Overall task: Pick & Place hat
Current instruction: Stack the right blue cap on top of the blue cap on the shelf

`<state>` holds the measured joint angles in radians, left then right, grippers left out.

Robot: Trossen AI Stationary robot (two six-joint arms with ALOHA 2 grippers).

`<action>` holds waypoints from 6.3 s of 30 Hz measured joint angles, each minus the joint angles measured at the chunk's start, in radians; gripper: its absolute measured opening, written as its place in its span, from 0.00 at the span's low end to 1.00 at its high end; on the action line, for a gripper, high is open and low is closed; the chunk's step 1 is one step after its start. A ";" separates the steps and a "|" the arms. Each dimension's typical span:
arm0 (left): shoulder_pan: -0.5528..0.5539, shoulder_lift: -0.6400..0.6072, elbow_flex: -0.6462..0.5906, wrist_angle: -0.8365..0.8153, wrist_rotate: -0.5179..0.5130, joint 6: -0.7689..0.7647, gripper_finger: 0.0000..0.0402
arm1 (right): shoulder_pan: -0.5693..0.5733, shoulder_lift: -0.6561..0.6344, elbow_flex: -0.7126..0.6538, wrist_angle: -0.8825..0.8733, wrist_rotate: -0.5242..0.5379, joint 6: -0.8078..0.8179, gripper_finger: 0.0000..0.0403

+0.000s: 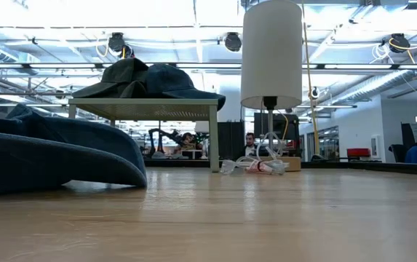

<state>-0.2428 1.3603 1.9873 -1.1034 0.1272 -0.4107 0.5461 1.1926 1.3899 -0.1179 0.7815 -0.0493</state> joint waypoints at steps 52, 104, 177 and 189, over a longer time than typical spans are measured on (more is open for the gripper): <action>0.120 0.160 0.000 0.822 -0.007 0.150 0.66 | -0.246 0.040 0.000 0.886 -0.838 -0.409 0.01; 0.504 0.065 0.000 0.567 0.567 -0.697 0.06 | 0.140 -0.120 0.001 -0.025 -0.388 -0.431 0.39; 0.969 0.342 0.000 -0.090 0.097 1.139 0.09 | 0.155 -0.111 0.001 0.068 -0.232 -0.617 0.35; 0.954 0.417 0.000 -0.196 -0.043 0.943 0.13 | 0.155 -0.111 0.001 0.065 -0.232 -0.617 0.35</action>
<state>0.7113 1.7774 1.9877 -1.2998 0.0844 0.5319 0.7010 1.0817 1.3907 -0.0529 0.5495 -0.6662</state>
